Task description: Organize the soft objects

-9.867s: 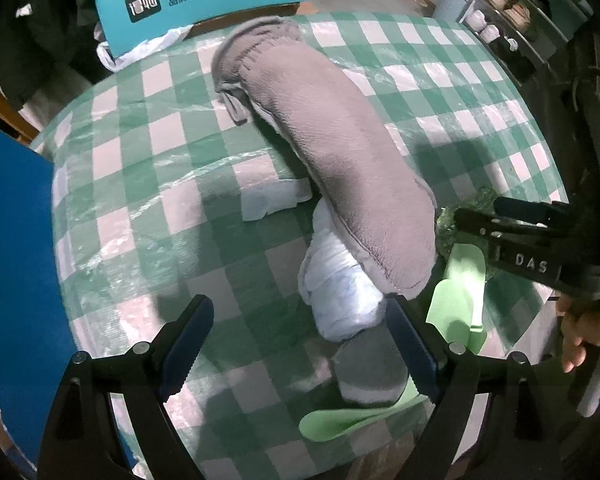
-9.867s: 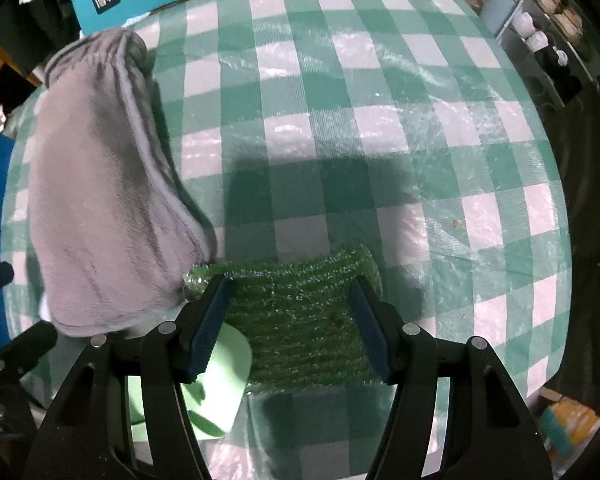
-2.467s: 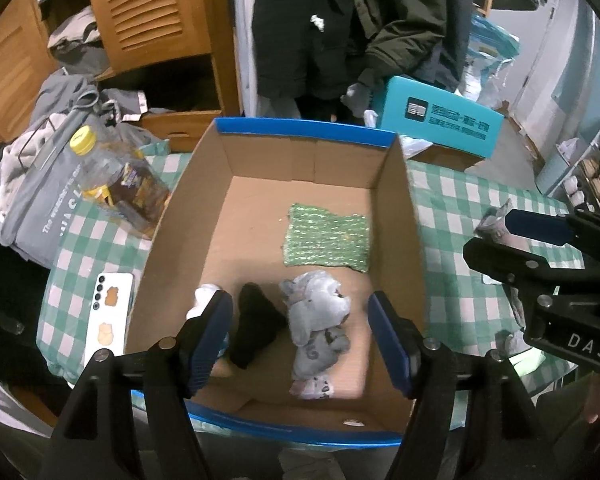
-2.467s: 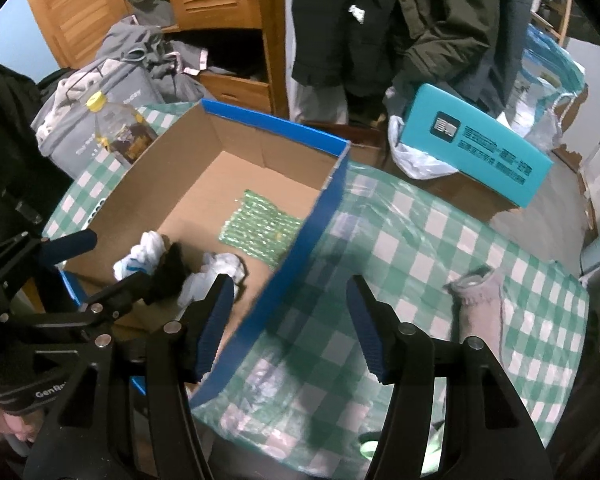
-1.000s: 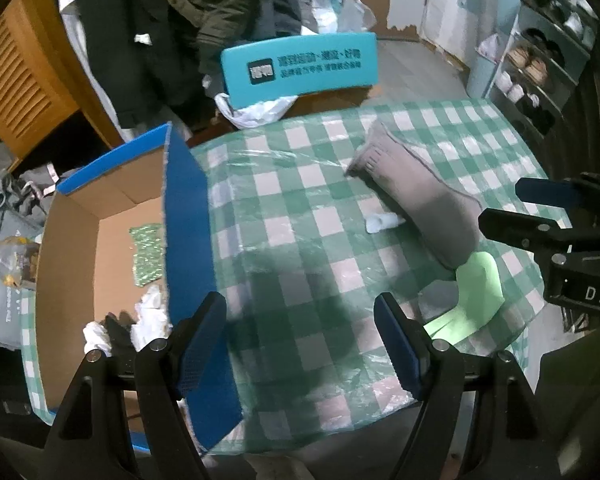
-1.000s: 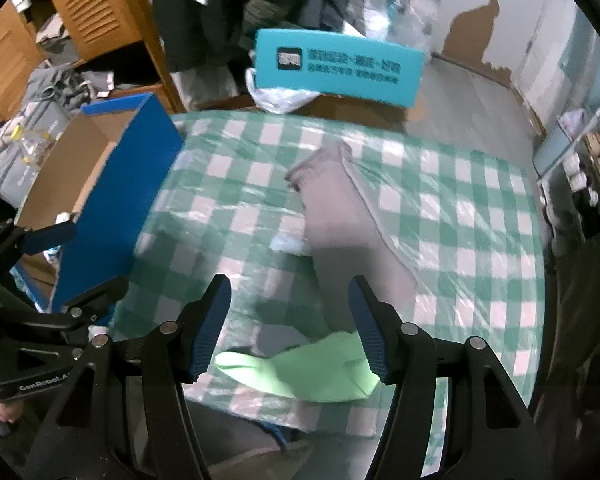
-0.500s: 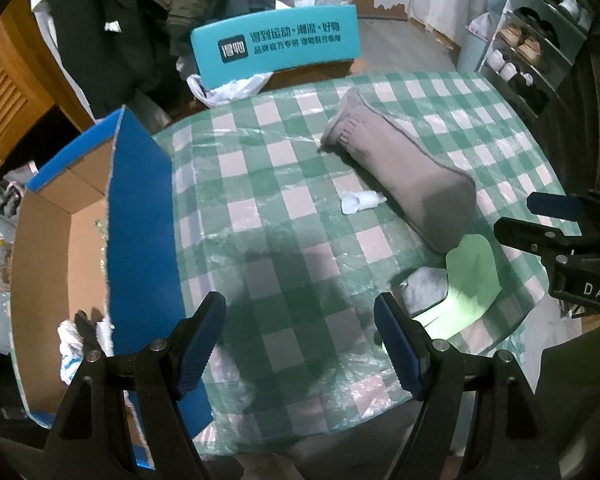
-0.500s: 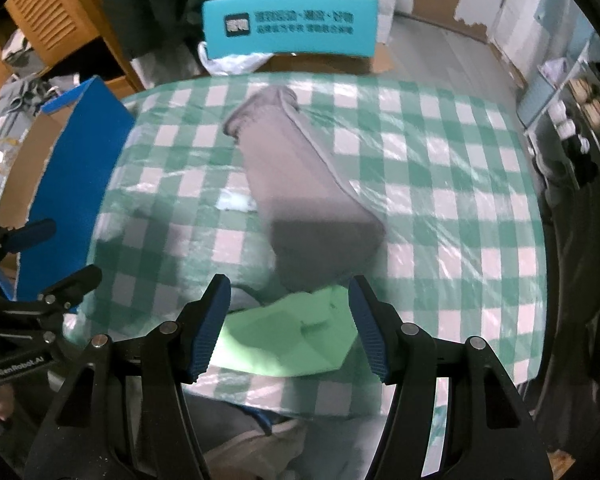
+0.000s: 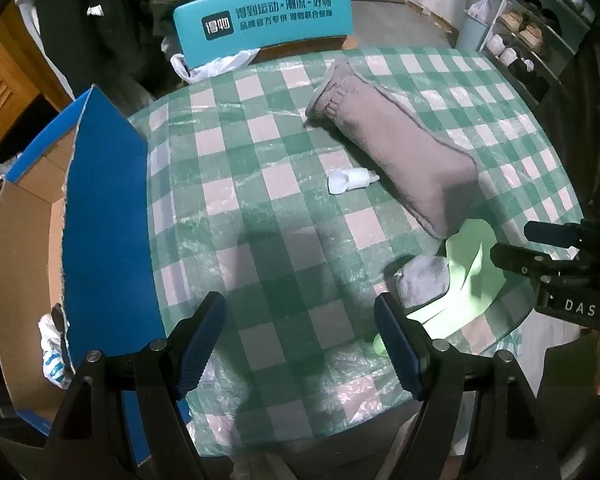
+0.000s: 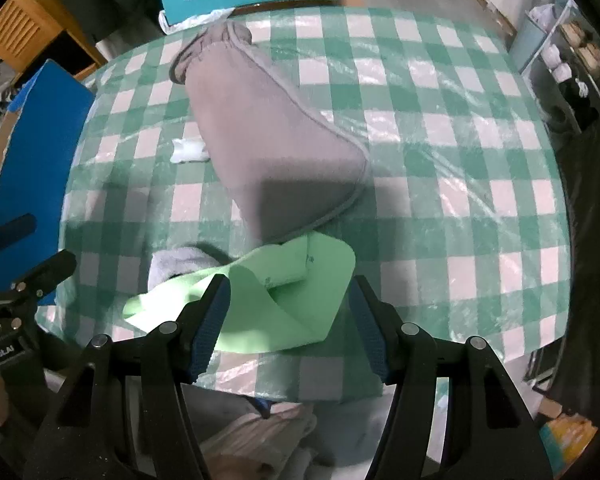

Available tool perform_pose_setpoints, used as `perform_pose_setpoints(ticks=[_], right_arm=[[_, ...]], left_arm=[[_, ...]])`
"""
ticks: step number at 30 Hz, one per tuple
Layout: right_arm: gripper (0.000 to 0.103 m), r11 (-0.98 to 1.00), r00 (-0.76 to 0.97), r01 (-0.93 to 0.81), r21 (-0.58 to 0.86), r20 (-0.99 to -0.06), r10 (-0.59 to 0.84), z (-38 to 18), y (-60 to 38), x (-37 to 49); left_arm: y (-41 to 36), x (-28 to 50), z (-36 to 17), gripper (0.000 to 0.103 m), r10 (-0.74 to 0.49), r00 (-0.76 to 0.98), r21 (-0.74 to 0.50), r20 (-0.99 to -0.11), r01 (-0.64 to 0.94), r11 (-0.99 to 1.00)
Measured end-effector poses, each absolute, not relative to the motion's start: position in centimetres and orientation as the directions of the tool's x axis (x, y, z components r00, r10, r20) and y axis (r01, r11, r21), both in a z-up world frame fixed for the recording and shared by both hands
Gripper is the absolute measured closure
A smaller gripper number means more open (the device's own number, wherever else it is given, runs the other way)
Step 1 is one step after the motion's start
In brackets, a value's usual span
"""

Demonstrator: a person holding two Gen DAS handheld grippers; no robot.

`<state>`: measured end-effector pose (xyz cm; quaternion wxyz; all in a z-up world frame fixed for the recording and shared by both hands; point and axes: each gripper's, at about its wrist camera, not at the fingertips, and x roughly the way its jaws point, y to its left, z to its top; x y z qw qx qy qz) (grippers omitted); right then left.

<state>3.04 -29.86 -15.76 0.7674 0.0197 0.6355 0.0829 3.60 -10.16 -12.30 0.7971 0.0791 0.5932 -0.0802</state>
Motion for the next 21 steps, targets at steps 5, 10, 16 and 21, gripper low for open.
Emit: perform_pose_setpoints(ticks=[5, 10, 16, 21], right_arm=[[0.042, 0.984, 0.156, -0.11, 0.137, -0.976, 0.153, -16.9, -29.5, 3.0], [0.042, 0.984, 0.125, -0.123, 0.128, -0.982, 0.143, -18.2, -28.9, 3.2], [0.042, 0.986, 0.097, -0.129, 0.104, -0.988, 0.117, -19.5, -28.6, 3.2], [0.042, 0.987, 0.075, -0.127, 0.096, -0.992, 0.106, -20.4, -28.6, 3.1]], left_arm=[[-10.0, 3.7, -12.7, 0.025, -0.032, 0.272, 0.03, -0.962, 0.217, 0.976], [-10.0, 3.8, -12.7, 0.025, -0.032, 0.271, 0.029, -0.962, 0.217, 0.976], [-9.9, 3.8, -12.8, 0.025, -0.034, 0.27, 0.026, -0.962, 0.216, 0.976], [-10.0, 3.9, -12.8, 0.025, -0.038, 0.267, 0.022, -0.963, 0.219, 0.975]])
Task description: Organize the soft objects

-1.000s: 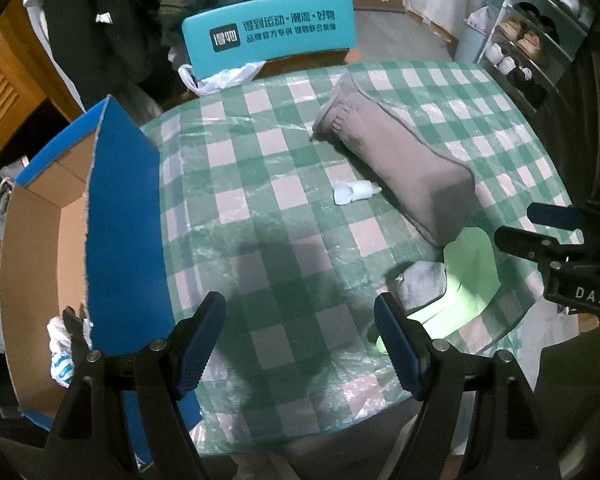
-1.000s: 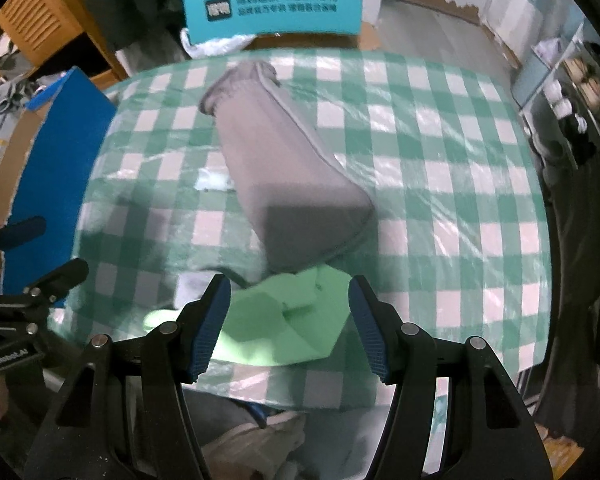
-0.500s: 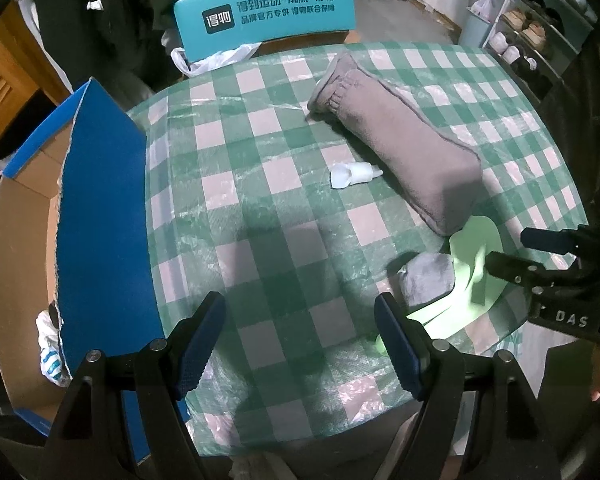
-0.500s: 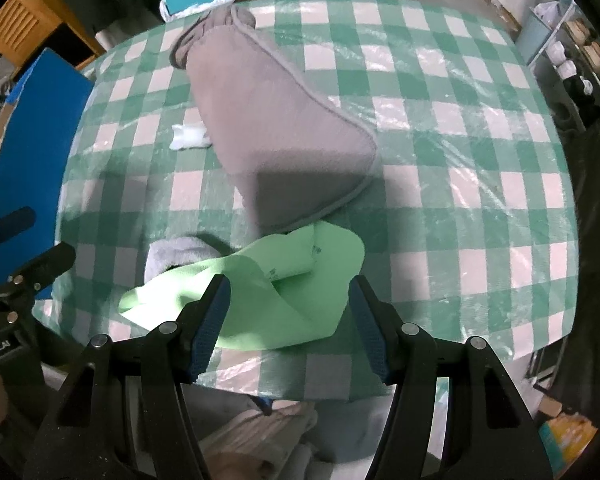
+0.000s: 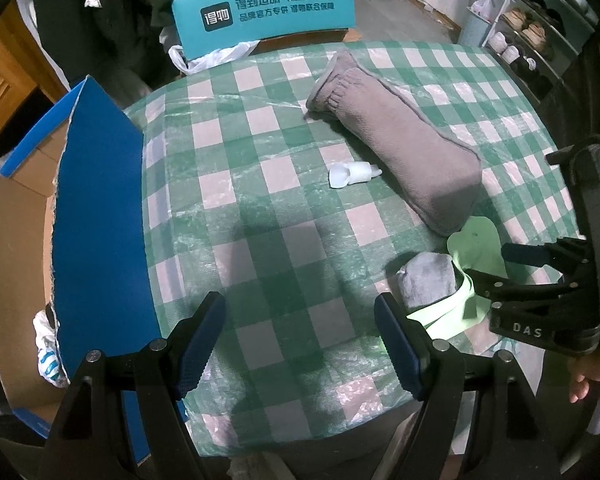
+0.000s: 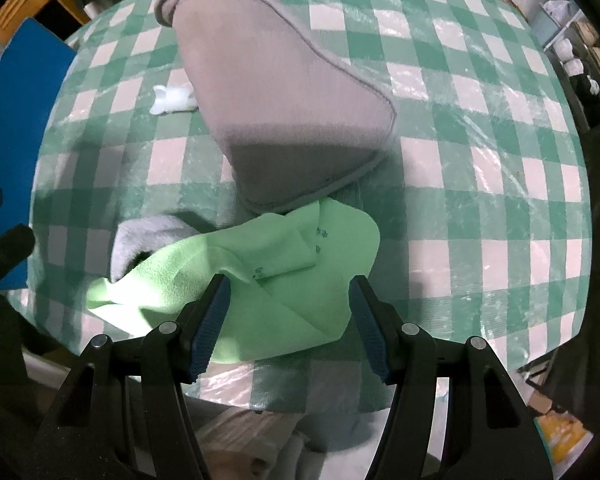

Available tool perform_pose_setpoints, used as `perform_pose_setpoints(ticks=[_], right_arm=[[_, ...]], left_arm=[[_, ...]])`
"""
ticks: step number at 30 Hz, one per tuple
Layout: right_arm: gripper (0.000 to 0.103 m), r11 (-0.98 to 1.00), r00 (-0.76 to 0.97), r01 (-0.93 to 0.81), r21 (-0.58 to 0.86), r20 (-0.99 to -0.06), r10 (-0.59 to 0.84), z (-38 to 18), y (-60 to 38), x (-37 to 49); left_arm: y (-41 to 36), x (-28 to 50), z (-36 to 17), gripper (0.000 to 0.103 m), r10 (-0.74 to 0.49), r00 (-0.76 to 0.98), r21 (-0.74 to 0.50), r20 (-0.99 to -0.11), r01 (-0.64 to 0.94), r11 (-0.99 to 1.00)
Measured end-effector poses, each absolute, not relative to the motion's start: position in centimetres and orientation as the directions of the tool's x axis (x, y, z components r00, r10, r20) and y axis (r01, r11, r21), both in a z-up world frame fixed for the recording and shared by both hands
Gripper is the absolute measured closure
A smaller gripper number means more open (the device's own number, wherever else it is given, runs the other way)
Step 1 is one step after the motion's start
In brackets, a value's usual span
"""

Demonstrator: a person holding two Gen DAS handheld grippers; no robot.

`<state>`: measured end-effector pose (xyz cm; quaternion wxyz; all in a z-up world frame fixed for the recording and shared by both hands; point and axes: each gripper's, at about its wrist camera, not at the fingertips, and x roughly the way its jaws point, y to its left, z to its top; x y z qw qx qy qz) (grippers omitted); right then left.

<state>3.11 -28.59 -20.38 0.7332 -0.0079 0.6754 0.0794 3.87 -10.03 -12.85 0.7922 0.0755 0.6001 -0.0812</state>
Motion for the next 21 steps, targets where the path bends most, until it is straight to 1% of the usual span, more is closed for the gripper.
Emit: perform_pose_setpoints(ticks=[9, 11, 12, 13, 14, 16, 17, 21], right_arm=[[0.042, 0.984, 0.077, -0.171, 0.045, -0.995, 0.059, -21.6, -27.2, 3.0], [0.045, 0.984, 0.081, -0.175, 0.04, -0.995, 0.055, -21.7, -27.0, 2.7], [0.05, 0.982, 0.082, -0.183, 0.041, -0.995, 0.057, -21.7, -26.8, 2.6], [0.059, 0.981, 0.085, -0.191, 0.043, -0.995, 0.06, -21.6, -26.6, 2.5], [0.064, 0.979, 0.086, -0.197, 0.045, -0.994, 0.063, -21.6, -26.5, 2.3], [0.091, 0.976, 0.09, -0.212, 0.045, -0.994, 0.066, -21.5, -26.3, 2.2], [0.094, 0.976, 0.088, -0.21, 0.05, -0.994, 0.07, -21.5, -26.3, 2.2], [0.096, 0.978, 0.095, -0.197, 0.073, -0.991, 0.093, -20.8, -26.6, 2.1]], left_arm=[[-10.1, 4.1, -12.8, 0.025, -0.047, 0.262, 0.012, -0.964, 0.217, 0.976], [-10.1, 4.2, -12.7, 0.025, -0.047, 0.26, 0.011, -0.964, 0.217, 0.976], [-10.1, 4.2, -12.8, 0.025, -0.047, 0.259, 0.011, -0.965, 0.217, 0.976], [-10.1, 4.2, -12.8, 0.025, -0.047, 0.258, 0.011, -0.965, 0.217, 0.976], [-10.2, 4.3, -12.8, 0.025, -0.047, 0.258, 0.011, -0.965, 0.217, 0.976], [-10.2, 4.3, -12.8, 0.025, -0.047, 0.258, 0.01, -0.965, 0.215, 0.977], [-10.2, 4.3, -12.8, 0.025, -0.049, 0.258, 0.008, -0.965, 0.216, 0.976], [-10.3, 4.4, -12.9, 0.025, -0.048, 0.26, 0.01, -0.964, 0.219, 0.976]])
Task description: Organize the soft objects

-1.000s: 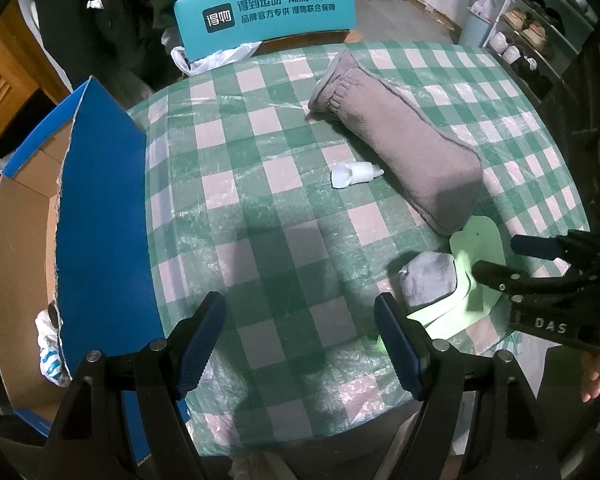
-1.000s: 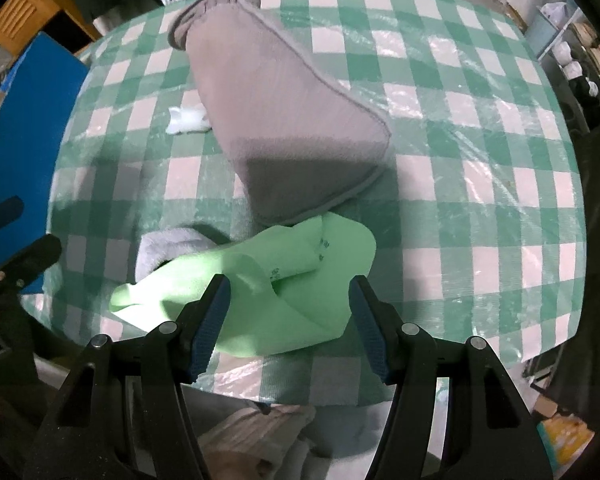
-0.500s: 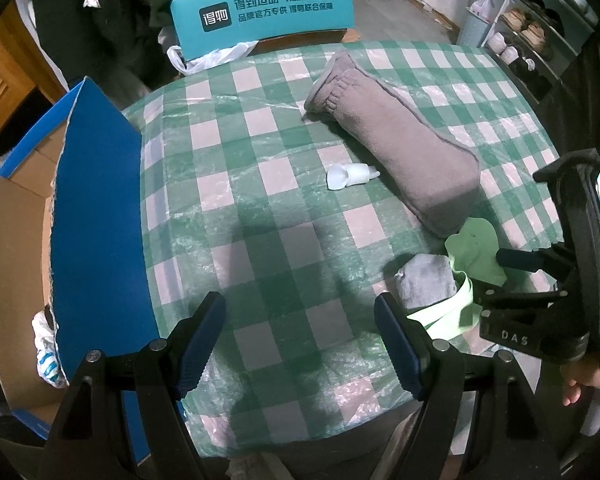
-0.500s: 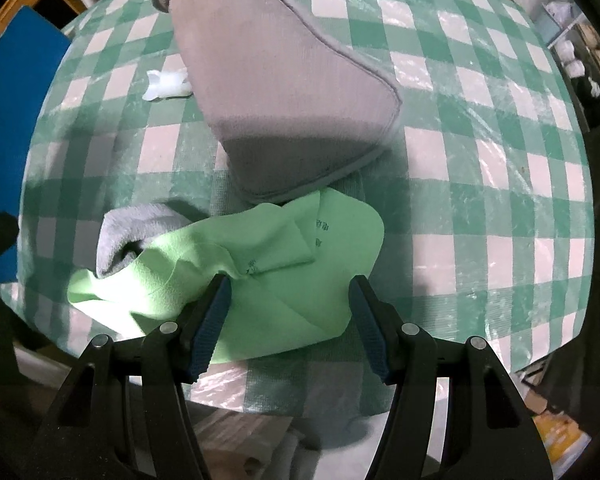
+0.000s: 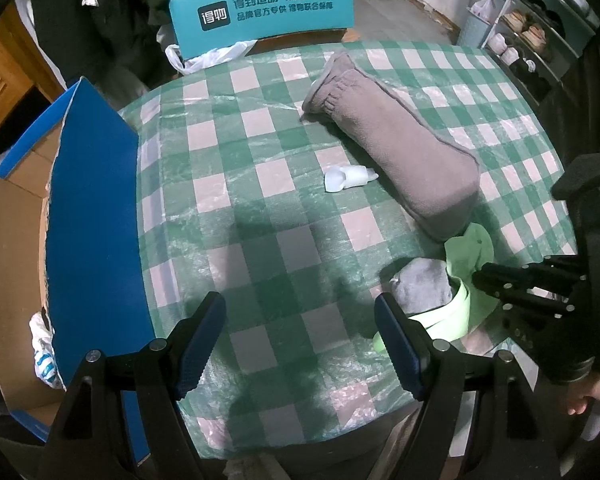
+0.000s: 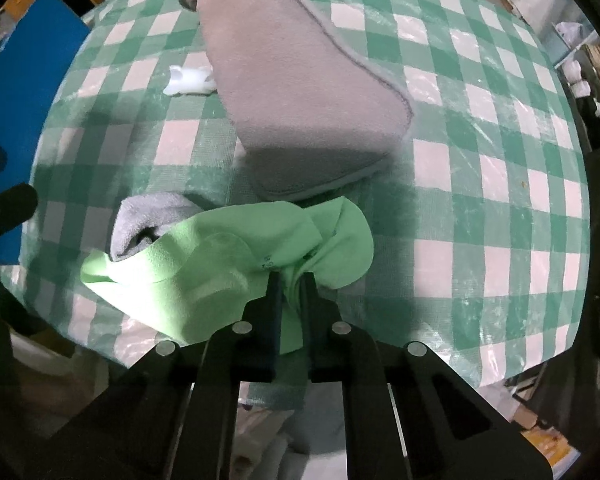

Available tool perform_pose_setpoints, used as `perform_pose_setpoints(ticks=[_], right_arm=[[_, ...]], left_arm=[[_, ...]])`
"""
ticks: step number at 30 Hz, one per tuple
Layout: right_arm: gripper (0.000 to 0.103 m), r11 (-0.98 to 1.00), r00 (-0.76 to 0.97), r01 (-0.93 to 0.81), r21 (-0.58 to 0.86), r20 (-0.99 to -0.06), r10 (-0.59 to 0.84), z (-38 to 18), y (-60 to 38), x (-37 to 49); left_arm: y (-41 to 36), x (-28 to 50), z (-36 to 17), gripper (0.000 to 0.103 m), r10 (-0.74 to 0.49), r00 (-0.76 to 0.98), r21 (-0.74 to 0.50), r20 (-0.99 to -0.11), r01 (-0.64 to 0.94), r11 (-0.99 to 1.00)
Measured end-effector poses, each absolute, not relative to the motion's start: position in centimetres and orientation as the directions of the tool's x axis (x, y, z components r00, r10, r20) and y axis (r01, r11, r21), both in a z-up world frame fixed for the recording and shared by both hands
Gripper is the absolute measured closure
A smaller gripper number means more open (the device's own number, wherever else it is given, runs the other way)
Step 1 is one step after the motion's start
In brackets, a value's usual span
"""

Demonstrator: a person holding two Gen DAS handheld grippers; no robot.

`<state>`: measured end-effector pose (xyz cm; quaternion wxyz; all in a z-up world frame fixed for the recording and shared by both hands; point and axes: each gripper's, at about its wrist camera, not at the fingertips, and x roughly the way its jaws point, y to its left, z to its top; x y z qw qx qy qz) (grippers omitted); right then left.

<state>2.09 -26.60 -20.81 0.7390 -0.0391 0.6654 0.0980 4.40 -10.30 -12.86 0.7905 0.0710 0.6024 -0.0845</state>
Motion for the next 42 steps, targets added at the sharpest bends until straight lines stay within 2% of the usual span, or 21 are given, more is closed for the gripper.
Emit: perform_pose_setpoints(ticks=[10, 14, 15, 16, 17, 18, 20, 22, 24, 34, 41, 42], right_arm=[[0.098, 0.988, 0.164, -0.146, 0.048, -0.984, 0.072, -18.4, -29.5, 2.7], [0.097, 0.985, 0.147, -0.126, 0.116, -0.98, 0.134, -18.4, -30.5, 3.0], [0.093, 0.985, 0.152, -0.121, 0.119, -0.979, 0.137, -18.3, -30.6, 3.0], [0.082, 0.985, 0.15, -0.129, 0.115, -0.98, 0.134, -18.3, -30.5, 3.0], [0.077, 0.985, 0.148, -0.137, 0.108, -0.981, 0.129, -18.4, -30.4, 3.1], [0.072, 0.985, 0.148, -0.14, 0.104, -0.981, 0.125, -18.5, -30.3, 3.1], [0.068, 0.984, 0.143, -0.142, 0.111, -0.981, 0.131, -18.6, -30.1, 3.4], [0.052, 0.982, 0.14, -0.138, 0.126, -0.98, 0.145, -18.9, -30.0, 3.0], [0.045, 0.981, 0.142, -0.13, 0.142, -0.977, 0.16, -19.2, -29.8, 3.8], [0.045, 0.978, 0.121, -0.155, 0.141, -0.98, 0.161, -21.1, -27.6, 4.7], [0.044, 0.976, 0.146, -0.206, 0.064, -0.985, 0.096, -22.1, -25.4, 5.1], [0.05, 0.975, 0.159, -0.22, 0.04, -0.984, 0.077, -22.1, -24.9, 4.8]], left_arm=[[-11.5, 4.5, -13.0, 0.022, -0.046, 0.257, 0.015, -0.965, 0.232, 0.973], [-11.7, 4.5, -13.0, 0.022, -0.045, 0.255, 0.016, -0.966, 0.233, 0.972], [-11.8, 4.5, -13.0, 0.022, -0.044, 0.256, 0.018, -0.966, 0.234, 0.972], [-11.8, 4.5, -13.1, 0.022, -0.042, 0.256, 0.019, -0.966, 0.234, 0.972], [-11.9, 4.5, -13.1, 0.022, -0.041, 0.254, 0.02, -0.966, 0.233, 0.972], [-12.0, 4.5, -13.2, 0.022, -0.041, 0.252, 0.019, -0.967, 0.233, 0.972], [-12.1, 4.5, -13.3, 0.022, -0.04, 0.249, 0.02, -0.968, 0.234, 0.972], [-12.1, 4.5, -13.5, 0.022, -0.04, 0.246, 0.02, -0.968, 0.235, 0.972], [-12.1, 4.6, -13.6, 0.022, -0.04, 0.243, 0.018, -0.969, 0.234, 0.972], [-12.0, 5.1, -14.2, 0.022, -0.044, 0.226, 0.008, -0.973, 0.224, 0.974], [-12.0, 5.7, -14.8, 0.022, -0.045, 0.209, 0.0, -0.977, 0.214, 0.977], [-12.0, 5.8, -15.0, 0.022, -0.045, 0.205, -0.001, -0.978, 0.212, 0.977]])
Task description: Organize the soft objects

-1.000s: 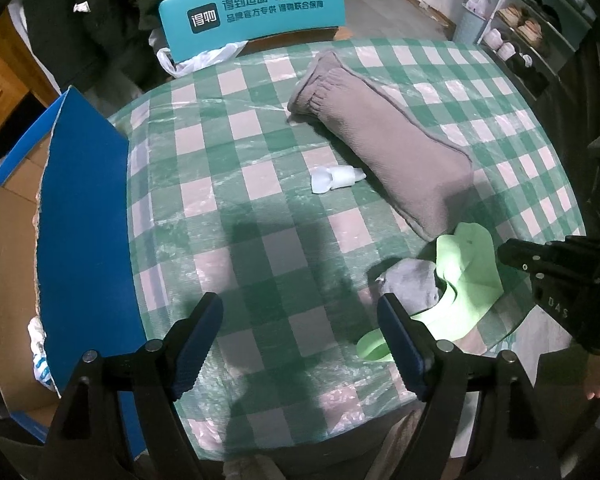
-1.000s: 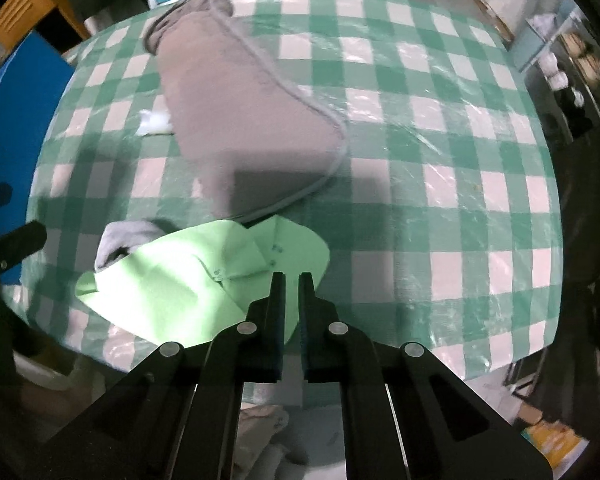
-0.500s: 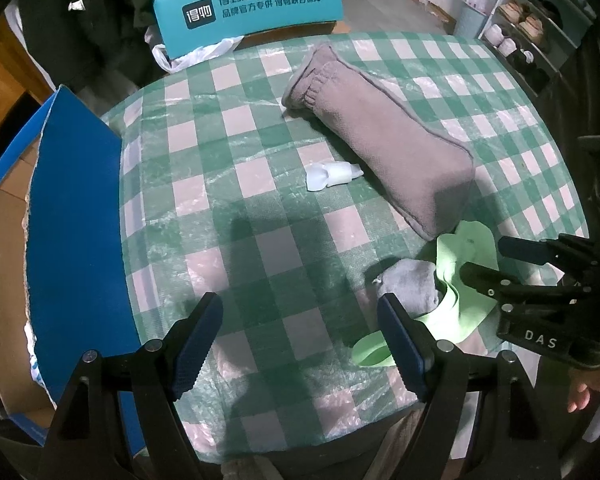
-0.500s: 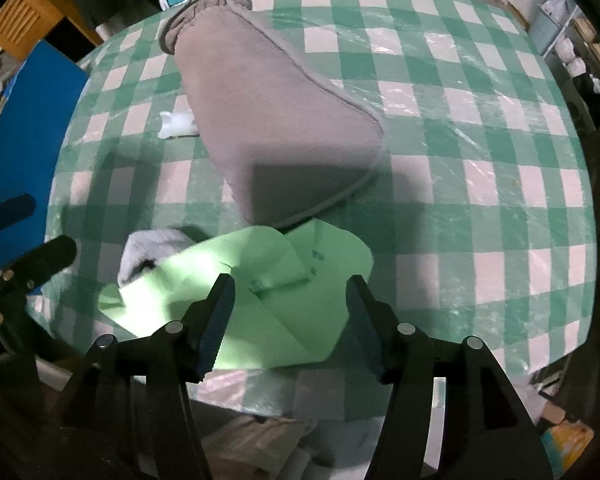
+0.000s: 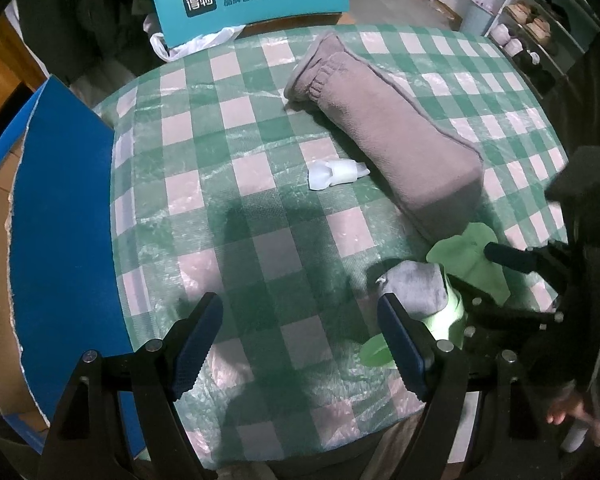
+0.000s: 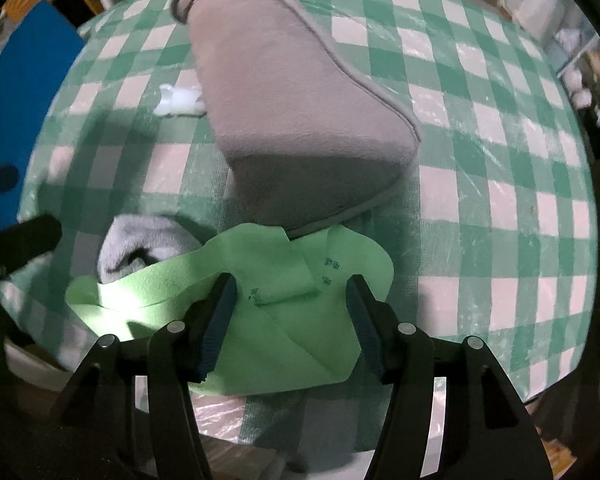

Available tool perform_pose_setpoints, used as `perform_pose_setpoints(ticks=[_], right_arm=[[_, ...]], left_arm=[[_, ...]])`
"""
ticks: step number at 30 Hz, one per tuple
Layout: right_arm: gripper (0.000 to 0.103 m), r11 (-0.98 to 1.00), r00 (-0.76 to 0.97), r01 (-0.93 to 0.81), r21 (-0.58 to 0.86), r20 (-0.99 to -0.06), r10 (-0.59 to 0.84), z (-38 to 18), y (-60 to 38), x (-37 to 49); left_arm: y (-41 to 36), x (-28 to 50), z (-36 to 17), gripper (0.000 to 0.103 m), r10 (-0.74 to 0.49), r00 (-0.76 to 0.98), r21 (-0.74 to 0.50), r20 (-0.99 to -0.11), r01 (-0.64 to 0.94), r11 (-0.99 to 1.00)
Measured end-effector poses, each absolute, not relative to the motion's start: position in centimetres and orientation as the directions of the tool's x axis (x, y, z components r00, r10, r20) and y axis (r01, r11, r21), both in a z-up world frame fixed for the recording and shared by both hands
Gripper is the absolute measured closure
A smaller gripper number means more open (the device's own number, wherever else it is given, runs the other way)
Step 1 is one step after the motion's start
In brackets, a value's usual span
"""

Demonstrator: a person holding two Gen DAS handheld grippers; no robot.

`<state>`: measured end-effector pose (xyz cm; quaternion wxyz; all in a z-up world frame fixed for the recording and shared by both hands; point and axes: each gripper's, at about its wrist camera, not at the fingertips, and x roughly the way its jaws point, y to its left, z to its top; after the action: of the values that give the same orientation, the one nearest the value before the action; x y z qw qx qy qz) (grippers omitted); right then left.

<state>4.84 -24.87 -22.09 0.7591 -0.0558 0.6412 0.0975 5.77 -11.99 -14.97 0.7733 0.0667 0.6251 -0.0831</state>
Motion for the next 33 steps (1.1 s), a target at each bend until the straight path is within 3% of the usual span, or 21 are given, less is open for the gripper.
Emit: perform_pose_setpoints(ticks=[1, 5, 6, 7, 20, 33], right_arm=[[0.059, 0.973, 0.164, -0.227, 0.037, -0.984, 0.075, -22.1, -24.5, 4.7], [0.077, 0.964, 0.161, -0.257, 0.062, -0.981, 0.106, -22.0, -23.6, 4.5], [0.09, 0.963, 0.155, -0.26, 0.071, -0.981, 0.115, -22.0, -23.4, 4.6], [0.097, 0.962, 0.142, -0.257, 0.095, -0.981, 0.135, -22.0, -23.4, 4.7], [0.099, 0.978, 0.16, -0.168, 0.121, -0.976, 0.149, -20.1, -29.9, 3.0], [0.099, 0.997, 0.204, -0.071, 0.014, -0.979, 0.028, -18.9, -36.4, 4.0]], left_arm=[[-12.0, 5.9, -15.1, 0.022, -0.047, 0.201, -0.003, -0.979, 0.21, 0.978], [-12.2, 6.3, -15.4, 0.022, -0.054, 0.195, -0.012, -0.979, 0.211, 0.977], [-12.2, 6.3, -15.4, 0.022, -0.056, 0.196, -0.014, -0.979, 0.211, 0.977], [-12.2, 6.4, -15.4, 0.022, -0.061, 0.199, -0.018, -0.978, 0.21, 0.978], [-13.7, 6.5, -15.1, 0.022, -0.081, 0.195, -0.036, -0.977, 0.221, 0.975], [-14.9, 6.5, -15.4, 0.021, -0.13, 0.166, -0.092, -0.977, 0.219, 0.971]])
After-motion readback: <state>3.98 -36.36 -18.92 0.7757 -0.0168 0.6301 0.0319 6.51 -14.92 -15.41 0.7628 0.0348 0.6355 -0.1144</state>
